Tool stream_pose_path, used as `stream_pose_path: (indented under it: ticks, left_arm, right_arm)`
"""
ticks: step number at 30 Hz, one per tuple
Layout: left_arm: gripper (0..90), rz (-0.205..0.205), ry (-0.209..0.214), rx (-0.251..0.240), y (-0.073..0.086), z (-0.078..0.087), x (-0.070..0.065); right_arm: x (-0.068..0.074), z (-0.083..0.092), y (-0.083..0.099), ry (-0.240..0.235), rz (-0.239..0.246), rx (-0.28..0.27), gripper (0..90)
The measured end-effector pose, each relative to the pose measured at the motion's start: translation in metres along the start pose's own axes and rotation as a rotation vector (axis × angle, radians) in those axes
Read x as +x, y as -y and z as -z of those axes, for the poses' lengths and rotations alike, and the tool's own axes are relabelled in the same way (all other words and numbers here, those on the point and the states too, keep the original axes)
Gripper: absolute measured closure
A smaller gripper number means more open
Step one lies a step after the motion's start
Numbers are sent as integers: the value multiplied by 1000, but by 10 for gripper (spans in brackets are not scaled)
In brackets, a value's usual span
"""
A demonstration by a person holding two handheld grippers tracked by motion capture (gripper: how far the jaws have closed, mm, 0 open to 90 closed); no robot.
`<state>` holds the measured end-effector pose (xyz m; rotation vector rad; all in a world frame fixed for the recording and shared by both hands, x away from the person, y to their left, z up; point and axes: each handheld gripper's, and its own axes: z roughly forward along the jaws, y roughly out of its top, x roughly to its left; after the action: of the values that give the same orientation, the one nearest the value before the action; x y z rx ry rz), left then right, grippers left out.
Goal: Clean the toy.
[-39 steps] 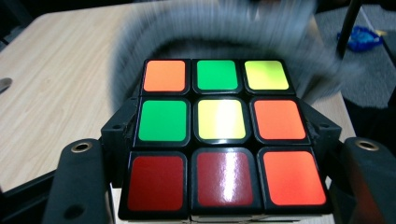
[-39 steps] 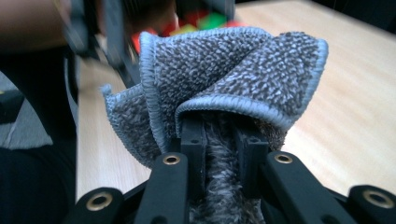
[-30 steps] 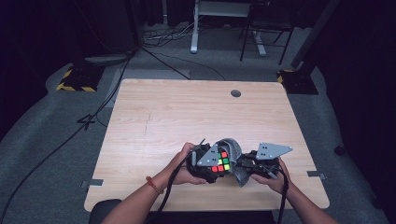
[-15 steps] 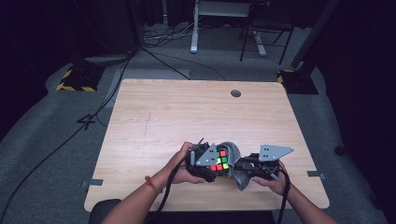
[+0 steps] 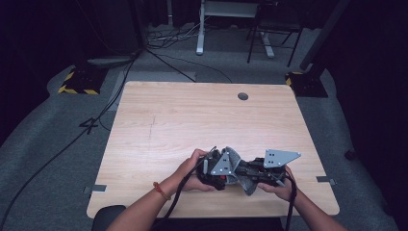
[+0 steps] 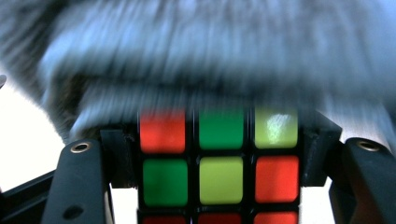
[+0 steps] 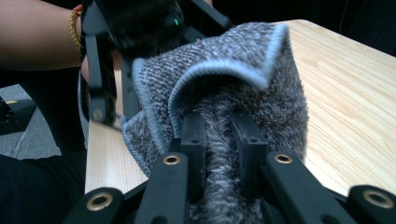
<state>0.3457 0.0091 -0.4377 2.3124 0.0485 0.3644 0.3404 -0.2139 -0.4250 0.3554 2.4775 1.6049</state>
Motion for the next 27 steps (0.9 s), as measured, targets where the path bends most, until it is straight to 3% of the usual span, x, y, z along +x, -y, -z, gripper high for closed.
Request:
stream_pose_path:
  ticks: [5,10,15,17,22,27]
  left_arm:
    - [331,12,-6,-2,2,1,2]
    - [332,29,-8,-52,1,12,5]
    - [332,46,-6,-124,-1,24,8]
    - [332,48,-5,-150,-2,27,8]
    - [330,55,17,-177,-1,28,8]
    - [326,70,35,-185,2,29,11]
  right_arm:
    - [-2,-1,0,17,4,18,772]
    - [-14,5,12,61,-31,67,773]
    - [-23,4,27,60,-74,129,772]
    - [-22,0,30,55,-66,153,772]
    - [-17,-4,27,-12,-78,108,770]
    - [-15,-1,26,-27,-87,66,771]
